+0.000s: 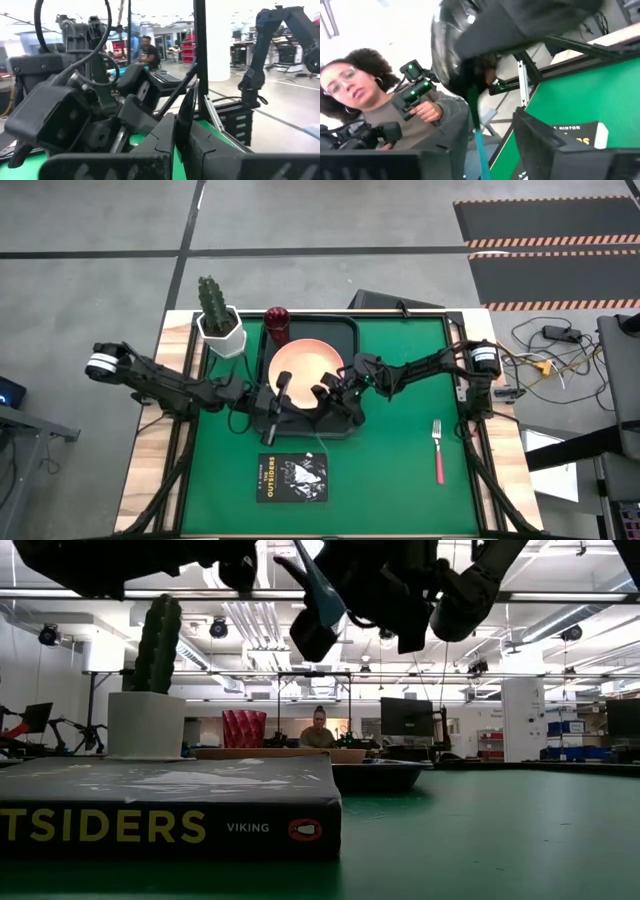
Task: Pick and place plate/cup/fork/spoon on tray
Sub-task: Put the blue spoon on the black tray below the orange plate, then put the pink fork on the black tray above the orange plate
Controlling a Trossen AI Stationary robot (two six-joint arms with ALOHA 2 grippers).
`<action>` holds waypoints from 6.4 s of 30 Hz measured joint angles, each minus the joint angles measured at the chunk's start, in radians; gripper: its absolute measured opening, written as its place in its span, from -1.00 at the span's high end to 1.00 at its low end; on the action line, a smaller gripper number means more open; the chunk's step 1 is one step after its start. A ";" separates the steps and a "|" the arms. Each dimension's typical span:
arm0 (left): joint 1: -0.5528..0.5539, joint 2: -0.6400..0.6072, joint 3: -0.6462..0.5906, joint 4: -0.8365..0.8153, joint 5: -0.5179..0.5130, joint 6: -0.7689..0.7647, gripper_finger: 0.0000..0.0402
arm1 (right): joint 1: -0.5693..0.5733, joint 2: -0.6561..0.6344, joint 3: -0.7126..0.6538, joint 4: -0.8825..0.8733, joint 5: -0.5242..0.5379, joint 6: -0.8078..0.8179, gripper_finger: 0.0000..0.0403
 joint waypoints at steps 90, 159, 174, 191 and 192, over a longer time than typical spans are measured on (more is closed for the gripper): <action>-0.087 -0.238 -0.132 -0.188 -0.824 -0.333 0.50 | 0.214 -0.115 0.164 -0.793 1.391 -0.712 0.96; -0.085 -0.518 -0.131 -0.542 -0.817 -0.252 0.10 | 0.091 -0.016 0.210 -1.352 0.618 -0.240 0.38; -0.085 -0.512 -0.132 -0.540 -0.815 -0.241 0.10 | 0.267 -0.325 -0.006 -1.643 0.694 0.208 0.63; -0.085 -0.516 -0.132 -0.539 -0.815 -0.141 0.10 | 0.710 -0.608 -0.295 -1.839 0.661 1.261 0.31; -0.085 -0.516 -0.132 -0.539 -0.814 -0.134 0.10 | 0.720 -0.607 -0.295 -1.863 0.660 1.277 0.29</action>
